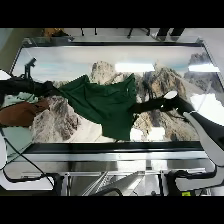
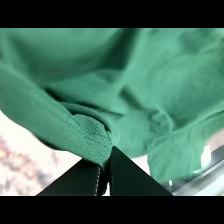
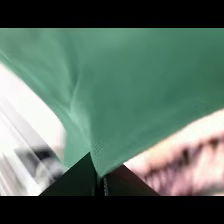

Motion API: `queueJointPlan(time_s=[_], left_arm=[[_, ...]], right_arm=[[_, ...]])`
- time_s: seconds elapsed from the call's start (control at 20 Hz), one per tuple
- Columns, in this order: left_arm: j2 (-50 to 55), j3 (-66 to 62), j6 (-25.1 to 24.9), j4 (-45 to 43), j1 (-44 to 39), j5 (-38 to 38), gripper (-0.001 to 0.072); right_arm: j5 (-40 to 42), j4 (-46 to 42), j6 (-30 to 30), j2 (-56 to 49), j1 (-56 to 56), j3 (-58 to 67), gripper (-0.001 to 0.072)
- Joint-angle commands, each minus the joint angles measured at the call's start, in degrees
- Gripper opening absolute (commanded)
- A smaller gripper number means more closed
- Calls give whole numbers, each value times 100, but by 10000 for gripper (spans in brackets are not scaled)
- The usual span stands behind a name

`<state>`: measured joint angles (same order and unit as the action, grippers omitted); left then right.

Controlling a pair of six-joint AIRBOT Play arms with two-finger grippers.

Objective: Fold the shirts.

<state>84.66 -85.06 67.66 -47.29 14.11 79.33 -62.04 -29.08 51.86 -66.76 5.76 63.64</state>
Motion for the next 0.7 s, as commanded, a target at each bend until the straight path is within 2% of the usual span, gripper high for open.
queueJointPlan(time_s=[0.0, 0.1, 0.25, 0.4, 0.55, 0.65], left_arm=[[-946, -837, 74, 922, 330, 184, 13], [-1593, -1707, 101, 1344, 671, 70, 14], [-2485, -2820, 98, 1257, 1132, -435, 14], [-3305, -3456, 63, 890, 1740, -1128, 14], [-3829, -3226, -214, 479, 2374, -1521, 13], [-3845, -2695, -227, 514, 2479, -1412, 14]], right_arm=[[-133, 85, -37, 1093, -380, 1593, 20], [2, 79, -114, 1696, -691, 2723, 20], [654, 26, -415, 2481, -1130, 4015, 20], [1541, -544, -452, 3058, -1384, 4631, 20], [1635, -1062, -507, 3134, -1399, 4688, 21], [1449, -1150, -400, 2830, -1399, 4686, 21]])
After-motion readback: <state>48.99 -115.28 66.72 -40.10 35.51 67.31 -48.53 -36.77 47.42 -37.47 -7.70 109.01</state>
